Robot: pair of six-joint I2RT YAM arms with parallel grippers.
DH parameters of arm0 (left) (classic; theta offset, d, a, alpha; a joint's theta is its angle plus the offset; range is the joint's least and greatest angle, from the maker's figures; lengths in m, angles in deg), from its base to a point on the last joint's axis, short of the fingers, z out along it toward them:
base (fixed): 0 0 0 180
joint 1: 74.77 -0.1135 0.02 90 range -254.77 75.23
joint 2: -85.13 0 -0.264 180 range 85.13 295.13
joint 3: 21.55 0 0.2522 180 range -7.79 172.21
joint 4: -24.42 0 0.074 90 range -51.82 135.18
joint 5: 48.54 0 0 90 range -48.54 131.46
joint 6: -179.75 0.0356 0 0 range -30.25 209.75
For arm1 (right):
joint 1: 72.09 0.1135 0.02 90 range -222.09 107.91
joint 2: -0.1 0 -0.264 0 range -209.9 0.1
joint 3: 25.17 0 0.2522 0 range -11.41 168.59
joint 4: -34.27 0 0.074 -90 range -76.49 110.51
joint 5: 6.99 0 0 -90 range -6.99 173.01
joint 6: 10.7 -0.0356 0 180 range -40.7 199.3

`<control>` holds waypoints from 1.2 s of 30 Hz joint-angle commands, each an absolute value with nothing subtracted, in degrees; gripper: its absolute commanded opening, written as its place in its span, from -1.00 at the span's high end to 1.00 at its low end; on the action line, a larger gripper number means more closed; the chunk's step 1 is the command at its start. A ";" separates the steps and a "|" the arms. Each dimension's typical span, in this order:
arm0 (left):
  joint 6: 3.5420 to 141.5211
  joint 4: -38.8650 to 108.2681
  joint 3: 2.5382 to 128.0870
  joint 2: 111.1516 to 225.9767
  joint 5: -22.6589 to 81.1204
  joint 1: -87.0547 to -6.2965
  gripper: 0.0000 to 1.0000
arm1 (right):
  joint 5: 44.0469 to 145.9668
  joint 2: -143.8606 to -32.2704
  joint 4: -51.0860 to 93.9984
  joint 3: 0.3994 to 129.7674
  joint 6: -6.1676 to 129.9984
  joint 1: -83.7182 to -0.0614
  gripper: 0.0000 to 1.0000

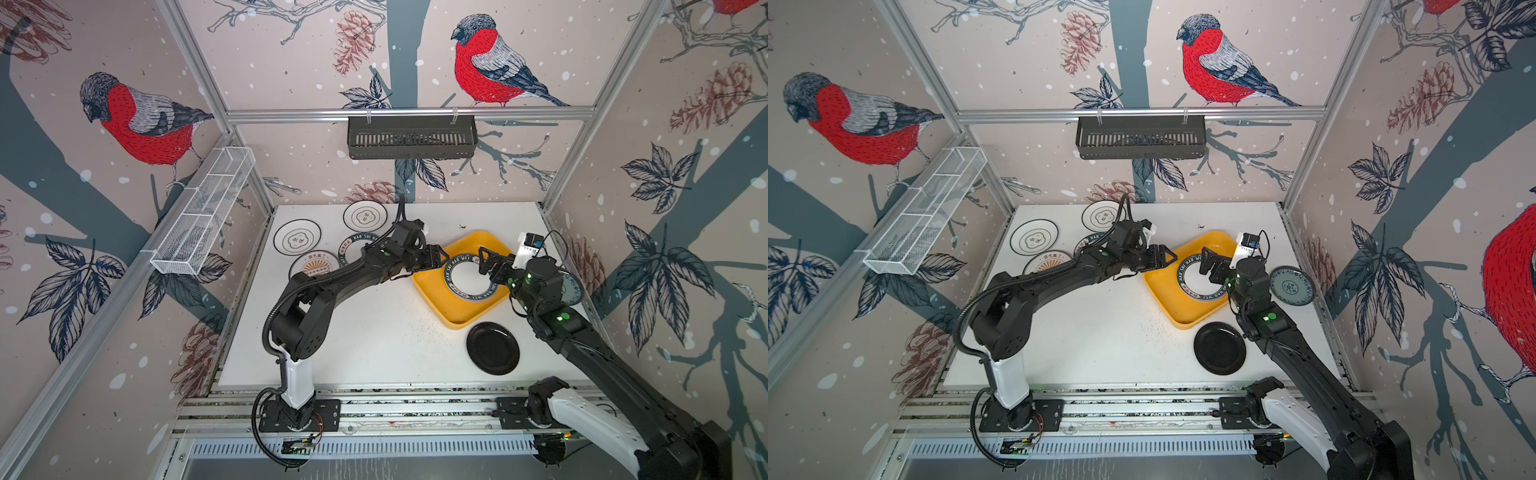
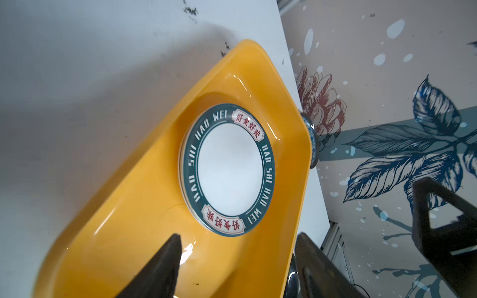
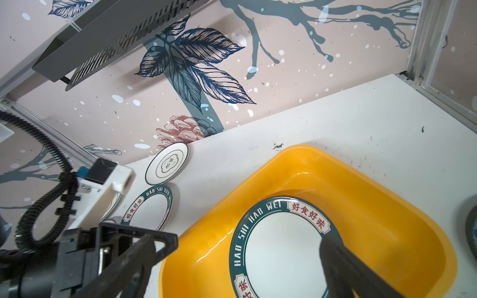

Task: Place the plates into the plastic bin on the countertop
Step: Place the plate in the plastic bin, then pick up the plate from the middle-left of the table.

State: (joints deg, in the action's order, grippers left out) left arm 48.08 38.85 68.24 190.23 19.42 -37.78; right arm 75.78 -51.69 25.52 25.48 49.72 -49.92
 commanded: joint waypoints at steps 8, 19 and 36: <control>40.77 22.26 43.28 171.72 24.71 -49.35 -0.61 | 73.53 -56.07 29.55 28.63 51.66 -44.70 -0.99; 36.37 20.04 23.16 156.82 20.13 -69.53 -0.61 | 74.48 -61.39 33.22 31.96 52.73 -41.50 -0.99; 38.39 22.23 15.72 157.64 16.87 -87.50 -0.52 | 74.56 -60.86 33.69 30.96 51.55 -41.02 -0.99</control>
